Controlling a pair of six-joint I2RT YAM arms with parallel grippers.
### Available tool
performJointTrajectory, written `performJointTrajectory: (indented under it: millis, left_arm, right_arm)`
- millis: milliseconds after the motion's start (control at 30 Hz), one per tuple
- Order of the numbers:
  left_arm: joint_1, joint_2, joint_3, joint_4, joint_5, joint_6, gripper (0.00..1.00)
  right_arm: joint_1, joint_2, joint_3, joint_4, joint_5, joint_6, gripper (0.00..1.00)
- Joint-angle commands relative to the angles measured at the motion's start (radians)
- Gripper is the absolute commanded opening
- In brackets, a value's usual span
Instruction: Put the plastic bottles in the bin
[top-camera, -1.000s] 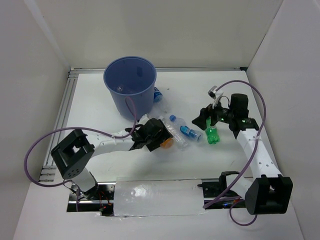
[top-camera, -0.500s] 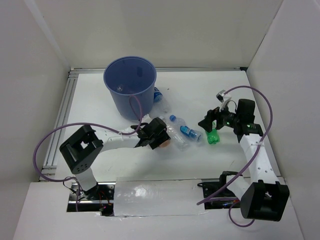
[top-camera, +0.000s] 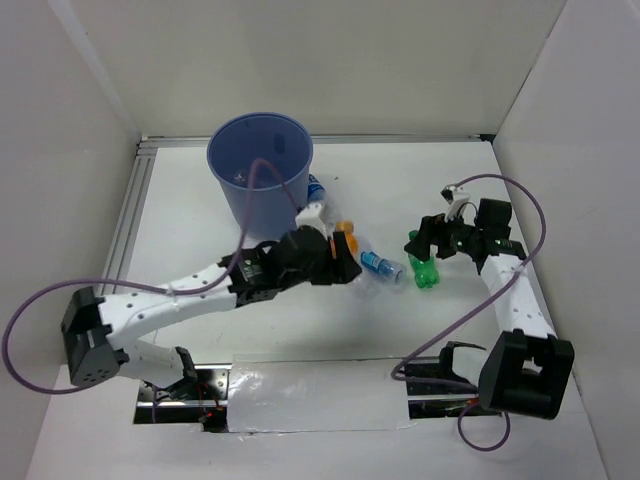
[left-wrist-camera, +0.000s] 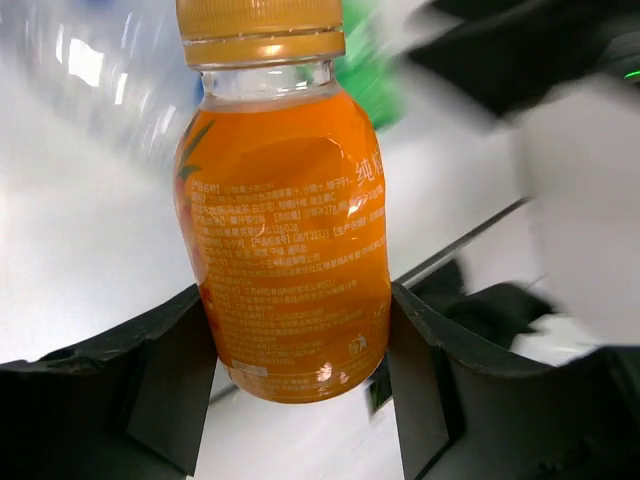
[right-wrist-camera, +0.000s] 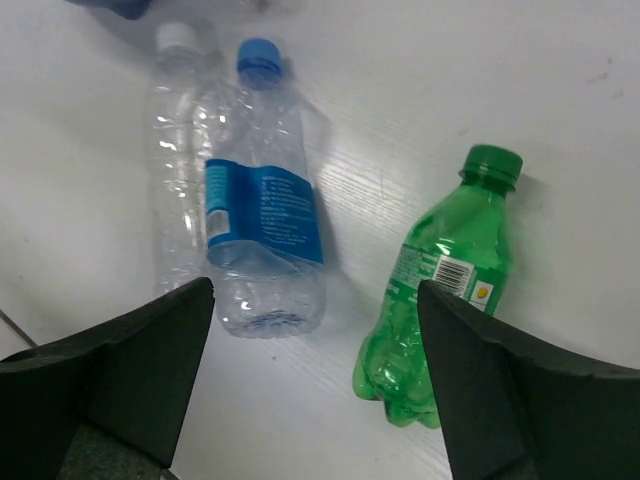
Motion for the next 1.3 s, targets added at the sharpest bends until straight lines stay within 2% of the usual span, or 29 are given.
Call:
performJointTrajectory:
  millis: [0,100,200,333,433,500,533,567,633,667,700,767,800,967,1033,1100,1167,1200,1267]
  left_arm:
    - [0.045,-0.073,0.171,-0.003,-0.109,0.266,0.04]
    - [0.117,-0.073,0.360,0.016,-0.185,0.404,0.06]
    - [0.245,-0.040,0.446,0.063,-0.222,0.457,0.07]
    - [0.451,0.020,0.485,0.086,-0.276,0.446,0.12]
    - [0.539,0.072,0.512,0.066,-0.267,0.423,0.18]
    - [0.599,0.134,0.534,0.006,-0.247,0.414,0.26]
    - [0.616,0.151,0.555,-0.009,-0.233,0.414,0.32]
    - [0.636,0.166,0.566,-0.026,-0.233,0.405,0.51]
    - [0.648,0.191,0.575,-0.049,-0.209,0.405,0.66]
    - [0.648,0.200,0.575,-0.049,-0.209,0.405,0.78]
    - [0.648,0.200,0.586,-0.049,-0.199,0.405,0.84]
    - [0.648,0.200,0.597,-0.049,-0.199,0.425,0.89]
    - [0.648,0.200,0.613,-0.060,-0.190,0.425,0.97]
    - [0.575,0.156,0.669,-0.071,-0.201,0.544,1.00]
    - [0.480,0.096,0.660,-0.062,-0.201,0.596,1.00]
    - [0.387,0.045,0.585,-0.062,-0.201,0.619,1.00]
    - [0.333,-0.045,0.504,-0.062,-0.160,0.591,1.00]
    - [0.290,-0.079,0.395,-0.062,-0.137,0.565,1.00]
    - [0.247,-0.171,0.275,-0.048,-0.074,0.471,0.98]
  right_arm:
    - [-0.007,0.080,0.051,-0.021,0.068,0.044,0.86]
    - [-0.007,0.152,0.062,-0.021,0.136,0.069,0.83]
    - [-0.007,0.205,0.071,0.001,0.176,0.081,0.85]
    - [-0.016,0.234,0.081,0.012,0.194,0.091,0.88]
    - [-0.016,0.243,0.081,0.022,0.231,0.091,0.90]
    - [-0.016,0.243,0.090,0.022,0.261,0.091,0.91]
    - [-0.016,0.252,0.090,0.022,0.271,0.091,0.95]
    - [-0.016,0.263,0.090,0.022,0.271,0.091,0.96]
    - [-0.016,0.278,0.101,0.022,0.280,0.091,0.96]
    - [-0.016,0.289,0.101,0.022,0.291,0.091,0.97]
    - [-0.005,0.318,0.113,0.022,0.307,0.091,0.97]
    - [0.010,0.353,0.134,0.013,0.317,0.091,0.97]
    - [0.022,0.388,0.134,0.013,0.346,0.091,0.97]
    - [0.059,0.475,0.165,0.025,0.420,0.100,0.96]
    - [0.069,0.518,0.165,0.025,0.420,0.100,0.93]
    - [0.078,0.544,0.186,0.025,0.411,0.100,0.79]
    - [0.078,0.553,0.217,-0.008,0.381,0.089,0.60]
    - [0.078,0.553,0.229,-0.020,0.363,0.074,0.43]
    - [0.069,0.525,0.290,-0.059,0.325,0.036,0.29]
